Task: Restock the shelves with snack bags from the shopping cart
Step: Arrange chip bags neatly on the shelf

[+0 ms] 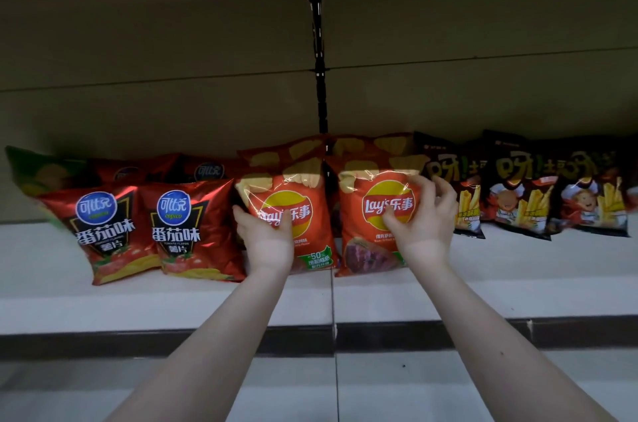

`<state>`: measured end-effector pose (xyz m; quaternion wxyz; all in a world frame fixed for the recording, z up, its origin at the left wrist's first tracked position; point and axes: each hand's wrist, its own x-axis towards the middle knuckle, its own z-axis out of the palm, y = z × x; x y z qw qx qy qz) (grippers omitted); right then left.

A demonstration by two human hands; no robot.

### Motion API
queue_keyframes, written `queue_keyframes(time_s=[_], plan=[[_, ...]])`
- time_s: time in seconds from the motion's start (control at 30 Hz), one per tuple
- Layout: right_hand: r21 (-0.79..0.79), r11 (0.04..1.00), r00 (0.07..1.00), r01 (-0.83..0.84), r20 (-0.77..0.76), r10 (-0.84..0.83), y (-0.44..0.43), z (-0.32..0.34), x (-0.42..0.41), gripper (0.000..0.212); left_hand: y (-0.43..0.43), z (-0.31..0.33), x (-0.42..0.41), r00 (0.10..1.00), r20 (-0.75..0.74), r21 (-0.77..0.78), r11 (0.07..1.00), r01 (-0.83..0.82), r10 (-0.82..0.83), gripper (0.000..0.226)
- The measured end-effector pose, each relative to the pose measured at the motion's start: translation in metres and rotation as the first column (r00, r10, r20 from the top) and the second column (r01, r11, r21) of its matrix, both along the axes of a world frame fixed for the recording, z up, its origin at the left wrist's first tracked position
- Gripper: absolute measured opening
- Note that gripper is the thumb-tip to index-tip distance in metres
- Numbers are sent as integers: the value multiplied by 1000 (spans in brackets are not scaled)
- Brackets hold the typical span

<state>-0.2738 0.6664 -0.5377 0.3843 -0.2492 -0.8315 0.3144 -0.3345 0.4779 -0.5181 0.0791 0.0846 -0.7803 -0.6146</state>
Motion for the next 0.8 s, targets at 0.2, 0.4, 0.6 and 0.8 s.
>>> queue_keyframes(time_s=[0.2, 0.4, 0.6, 0.8], plan=[[178, 982, 994, -63, -75, 77, -11, -3, 8, 28, 3, 10, 29, 974, -209, -101, 993, 62, -82, 92], [-251, 895, 915, -369, -270, 301, -34, -2, 29, 36, 6, 14, 61, 942, -264, 164, 952, 258, -210, 48], [-512, 712, 859, -481, -439, 264, -52, 6, 43, 36, 4, 22, 74, 948, -219, 330, 897, 293, -229, 32], [-616, 690, 922, -381, -308, 235, -79, 72, 81, 34, -11, 86, 116, 966, -79, 369, 893, 257, -245, 26]])
